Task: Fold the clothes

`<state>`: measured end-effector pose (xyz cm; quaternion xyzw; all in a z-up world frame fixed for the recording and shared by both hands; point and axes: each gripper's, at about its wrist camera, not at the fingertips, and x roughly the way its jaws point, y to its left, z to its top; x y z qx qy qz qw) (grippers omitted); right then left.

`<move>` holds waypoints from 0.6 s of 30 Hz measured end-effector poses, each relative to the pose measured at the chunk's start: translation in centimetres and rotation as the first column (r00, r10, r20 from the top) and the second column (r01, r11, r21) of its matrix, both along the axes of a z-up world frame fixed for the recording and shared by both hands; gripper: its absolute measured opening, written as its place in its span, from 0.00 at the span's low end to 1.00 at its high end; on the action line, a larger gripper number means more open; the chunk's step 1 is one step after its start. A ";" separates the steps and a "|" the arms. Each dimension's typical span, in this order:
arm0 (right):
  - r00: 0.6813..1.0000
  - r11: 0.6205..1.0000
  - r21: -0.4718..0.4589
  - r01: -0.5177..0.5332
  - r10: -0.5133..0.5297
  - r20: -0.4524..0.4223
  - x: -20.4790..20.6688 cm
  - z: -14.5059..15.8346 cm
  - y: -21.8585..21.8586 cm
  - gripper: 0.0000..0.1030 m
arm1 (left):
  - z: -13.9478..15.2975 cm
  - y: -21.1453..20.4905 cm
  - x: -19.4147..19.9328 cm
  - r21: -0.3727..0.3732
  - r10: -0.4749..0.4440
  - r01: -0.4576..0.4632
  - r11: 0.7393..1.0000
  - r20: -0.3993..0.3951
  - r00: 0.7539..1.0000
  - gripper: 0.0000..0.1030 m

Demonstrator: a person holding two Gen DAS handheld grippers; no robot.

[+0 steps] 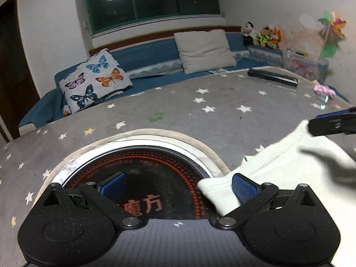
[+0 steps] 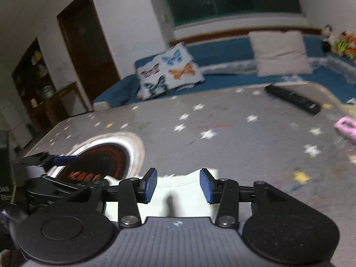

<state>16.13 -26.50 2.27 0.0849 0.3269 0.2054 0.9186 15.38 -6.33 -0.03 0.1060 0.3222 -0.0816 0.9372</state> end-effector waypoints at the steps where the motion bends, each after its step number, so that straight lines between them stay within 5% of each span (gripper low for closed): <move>1: 1.000 1.000 0.003 -0.005 0.005 -0.019 0.4 -0.4 0.2 0.41 | -0.3 -0.1 0.1 0.007 -0.002 0.002 1.000 -0.006 1.000 1.00; 8: 0.999 1.000 -0.004 -0.004 0.004 -0.054 0.5 -1.3 0.2 0.41 | -0.5 0.1 0.1 0.014 0.007 -0.007 1.000 -0.010 1.000 1.00; 18: 0.990 0.977 -0.167 -0.135 0.138 0.006 -6.7 0.0 3.1 0.50 | 0.0 0.1 -3.3 0.021 -0.024 0.024 0.999 0.003 1.000 1.00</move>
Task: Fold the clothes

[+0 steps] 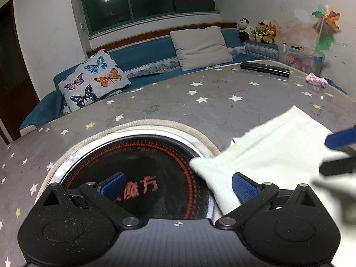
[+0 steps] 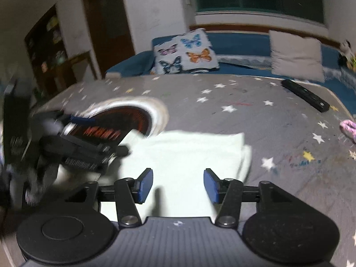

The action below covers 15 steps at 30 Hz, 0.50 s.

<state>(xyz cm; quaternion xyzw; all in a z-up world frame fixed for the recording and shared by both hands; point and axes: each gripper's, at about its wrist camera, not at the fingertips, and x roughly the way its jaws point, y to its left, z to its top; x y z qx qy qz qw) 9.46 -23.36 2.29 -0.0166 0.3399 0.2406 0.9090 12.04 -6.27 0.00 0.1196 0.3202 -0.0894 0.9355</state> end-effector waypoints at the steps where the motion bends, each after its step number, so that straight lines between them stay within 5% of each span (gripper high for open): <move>1: 1.000 1.000 -0.021 -0.021 0.021 0.009 -0.9 -0.1 0.6 0.51 | -0.1 0.0 -0.4 0.002 -0.004 0.004 1.000 -0.001 1.000 1.00; 15: 0.973 0.964 -0.165 -0.209 0.222 0.059 -10.0 -2.5 7.1 0.60 | -0.2 0.4 -5.3 0.003 -0.027 0.027 1.000 0.017 1.000 1.00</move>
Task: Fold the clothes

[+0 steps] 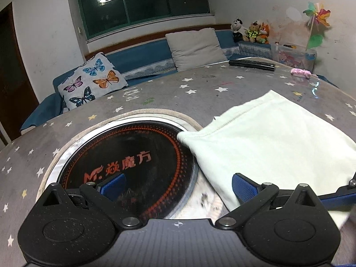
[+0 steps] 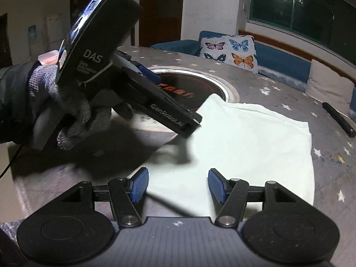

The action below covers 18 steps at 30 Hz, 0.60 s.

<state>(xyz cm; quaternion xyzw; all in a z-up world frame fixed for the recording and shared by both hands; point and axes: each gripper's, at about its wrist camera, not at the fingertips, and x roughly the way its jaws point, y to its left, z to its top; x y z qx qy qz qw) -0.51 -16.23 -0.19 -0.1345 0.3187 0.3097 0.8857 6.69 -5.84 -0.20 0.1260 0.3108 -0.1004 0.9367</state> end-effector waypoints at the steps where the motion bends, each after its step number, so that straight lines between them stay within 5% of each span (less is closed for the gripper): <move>1: 1.000 1.000 0.007 0.001 -0.001 -0.002 -0.4 0.0 0.0 0.61 | -0.1 0.1 -0.4 0.000 -0.002 0.002 1.000 0.002 1.000 1.00; 18: 0.955 0.947 0.135 0.291 -0.280 -0.095 -1.8 0.4 -8.2 0.66 | -1.2 0.3 -5.5 0.009 -0.020 0.020 1.000 0.027 0.999 1.00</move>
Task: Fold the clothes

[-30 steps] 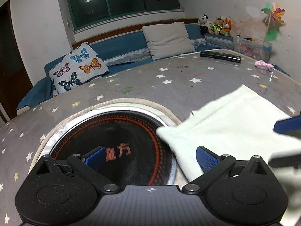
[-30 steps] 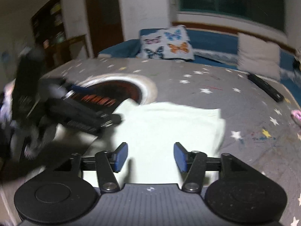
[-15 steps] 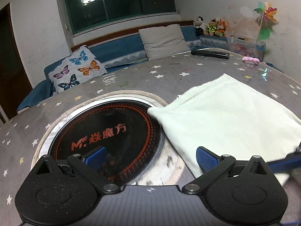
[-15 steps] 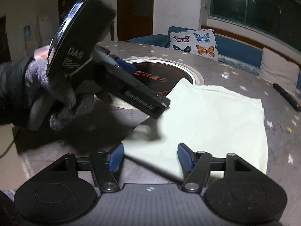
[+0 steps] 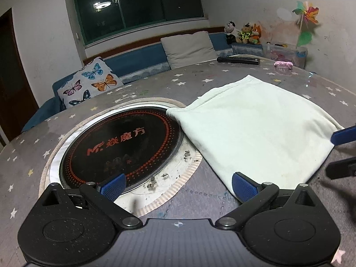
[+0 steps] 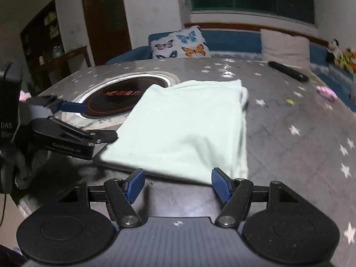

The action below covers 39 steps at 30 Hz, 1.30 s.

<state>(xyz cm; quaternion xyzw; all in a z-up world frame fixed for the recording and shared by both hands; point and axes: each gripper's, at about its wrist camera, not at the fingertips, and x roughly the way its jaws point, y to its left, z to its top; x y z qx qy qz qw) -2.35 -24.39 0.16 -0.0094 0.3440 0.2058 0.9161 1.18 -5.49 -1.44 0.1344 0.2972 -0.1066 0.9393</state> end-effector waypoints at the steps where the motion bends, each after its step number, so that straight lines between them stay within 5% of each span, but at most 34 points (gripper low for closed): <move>1: 1.000 1.000 0.001 0.004 -0.004 0.009 0.0 0.3 -0.2 0.66 | 0.0 0.0 0.0 0.001 0.002 -0.002 1.000 0.001 1.000 1.00; 6: 0.998 0.999 0.048 0.020 -0.023 0.054 1.1 2.1 -0.9 0.66 | 0.0 0.0 0.0 0.007 0.012 -0.012 1.000 0.005 1.000 1.00; 10: 0.999 0.997 0.069 0.034 -0.034 -0.012 1.7 1.0 -1.3 0.65 | -0.1 0.3 0.0 -0.003 0.022 -0.022 1.000 0.002 1.000 1.00; 19: 0.980 0.980 0.031 0.197 -0.197 -0.025 0.3 0.7 -5.0 0.57 | 0.0 0.3 -0.2 0.007 0.017 -0.017 1.000 0.007 1.000 1.00; 22: 0.978 0.978 0.041 0.206 -0.205 -0.032 0.1 0.7 -5.8 0.45 | 0.0 0.2 -0.3 0.012 0.016 -0.016 1.000 0.010 1.000 1.00; 27: 0.983 0.981 0.070 0.181 -0.178 -0.038 0.4 0.3 -5.4 0.07 | -0.1 0.1 -0.3 0.017 0.014 -0.015 1.000 0.011 1.000 1.00; 33: 0.974 0.962 0.152 0.226 -0.218 -0.069 0.0 0.3 -6.8 0.06 | -0.2 0.0 -0.3 0.022 0.013 -0.013 1.000 0.015 1.000 1.00; 39: 0.960 0.953 0.118 0.279 -0.273 -0.059 0.2 0.6 -7.5 0.08 | -0.1 -0.1 -0.3 0.032 0.010 -0.011 0.999 0.017 1.000 1.00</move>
